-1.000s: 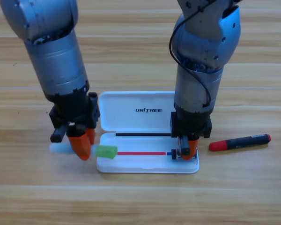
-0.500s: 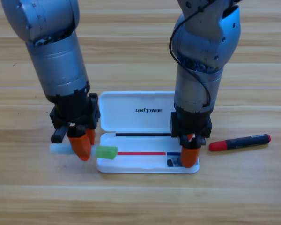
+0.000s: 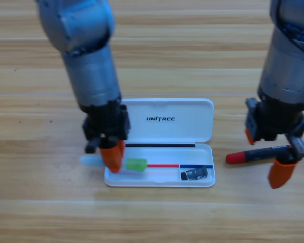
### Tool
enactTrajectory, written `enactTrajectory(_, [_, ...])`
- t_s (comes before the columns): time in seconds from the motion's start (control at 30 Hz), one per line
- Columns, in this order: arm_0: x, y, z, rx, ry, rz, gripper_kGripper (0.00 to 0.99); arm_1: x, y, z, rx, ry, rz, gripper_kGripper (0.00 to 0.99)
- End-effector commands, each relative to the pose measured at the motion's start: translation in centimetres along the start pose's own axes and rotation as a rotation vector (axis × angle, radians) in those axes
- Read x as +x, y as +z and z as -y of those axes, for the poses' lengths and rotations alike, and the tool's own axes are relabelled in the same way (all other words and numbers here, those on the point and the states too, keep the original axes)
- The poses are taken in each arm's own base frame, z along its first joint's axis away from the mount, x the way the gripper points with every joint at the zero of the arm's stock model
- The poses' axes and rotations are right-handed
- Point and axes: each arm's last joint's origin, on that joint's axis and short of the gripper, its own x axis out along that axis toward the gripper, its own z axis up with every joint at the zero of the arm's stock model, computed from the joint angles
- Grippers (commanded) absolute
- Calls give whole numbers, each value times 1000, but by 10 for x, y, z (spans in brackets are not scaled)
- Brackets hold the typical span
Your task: Clean up eraser and pencils
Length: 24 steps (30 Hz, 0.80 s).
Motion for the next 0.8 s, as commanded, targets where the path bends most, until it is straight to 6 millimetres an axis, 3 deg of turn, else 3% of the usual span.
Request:
enactTrajectory(0.03, [55,23,-25,12,-84,-27,0,42,-40,39,89,42,-58,925])
enactTrajectory(0.23, [63,30,-35,8,-78,-26,0,70,-43,63,76,32,-55,922])
enactTrajectory(0.47, [58,31,-36,5,-67,-23,0,95,-42,79,60,23,-68,839])
enactTrajectory(0.8, [-5,31,-11,7,-12,17,0,111,-48,89,48,31,-86,804])
